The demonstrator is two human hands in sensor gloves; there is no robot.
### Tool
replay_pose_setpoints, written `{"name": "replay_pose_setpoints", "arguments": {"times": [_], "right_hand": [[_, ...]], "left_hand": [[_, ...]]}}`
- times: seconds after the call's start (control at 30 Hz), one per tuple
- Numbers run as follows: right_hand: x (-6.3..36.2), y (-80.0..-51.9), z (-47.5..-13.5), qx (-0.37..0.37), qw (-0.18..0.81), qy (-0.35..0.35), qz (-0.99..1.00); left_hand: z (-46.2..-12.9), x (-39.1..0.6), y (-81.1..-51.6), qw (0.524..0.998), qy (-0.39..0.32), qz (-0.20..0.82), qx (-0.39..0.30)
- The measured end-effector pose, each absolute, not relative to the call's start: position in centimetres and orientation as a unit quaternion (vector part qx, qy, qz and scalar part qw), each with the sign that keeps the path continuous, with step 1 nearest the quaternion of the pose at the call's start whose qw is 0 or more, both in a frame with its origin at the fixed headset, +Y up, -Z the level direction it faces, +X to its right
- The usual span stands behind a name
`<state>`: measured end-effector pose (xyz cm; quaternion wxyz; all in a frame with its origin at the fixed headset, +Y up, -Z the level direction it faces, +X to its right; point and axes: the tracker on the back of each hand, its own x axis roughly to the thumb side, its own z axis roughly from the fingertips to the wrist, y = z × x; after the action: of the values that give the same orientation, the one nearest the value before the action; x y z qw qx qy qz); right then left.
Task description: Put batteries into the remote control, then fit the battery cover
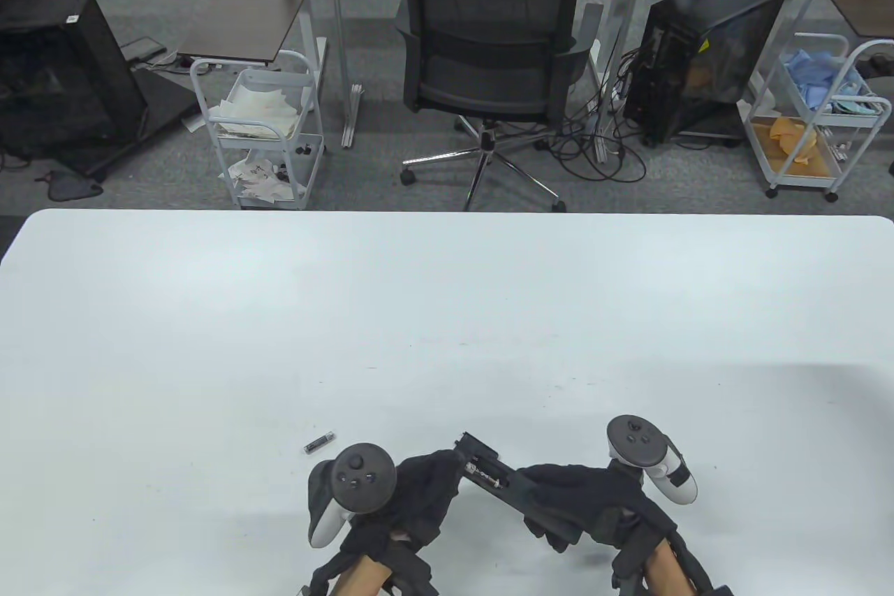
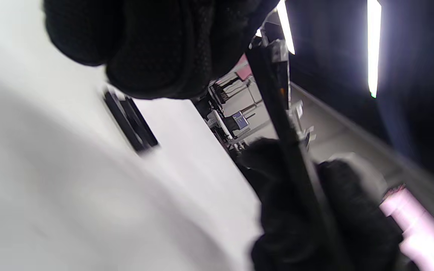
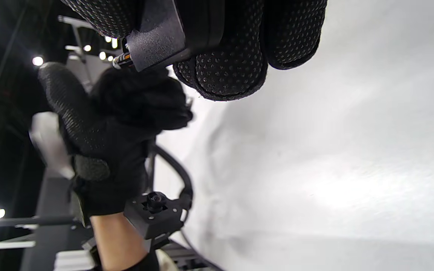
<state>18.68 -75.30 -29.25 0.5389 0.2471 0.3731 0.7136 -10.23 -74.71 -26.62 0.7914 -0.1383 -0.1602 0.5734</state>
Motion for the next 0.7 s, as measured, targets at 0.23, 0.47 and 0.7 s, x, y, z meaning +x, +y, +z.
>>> {"name": "replay_pose_setpoints", "arguments": {"times": [0.23,0.47,0.7], "right_hand": [[18.24,-75.16,-29.02,0.256,0.547,0.371,0.706],[18.0,-75.34,-29.02,0.254,0.531,0.372,0.717],[18.06,-75.42,-29.01,0.252,0.538,0.374,0.712]], "left_hand": [[-26.45,-9.65,-75.48,0.765,-0.145,0.615,-0.122],[-26.57,-9.58,-75.1,0.772,-0.114,0.617,-0.105],[-26.61,-9.64,-75.04,0.789,-0.143,0.588,-0.102]]}}
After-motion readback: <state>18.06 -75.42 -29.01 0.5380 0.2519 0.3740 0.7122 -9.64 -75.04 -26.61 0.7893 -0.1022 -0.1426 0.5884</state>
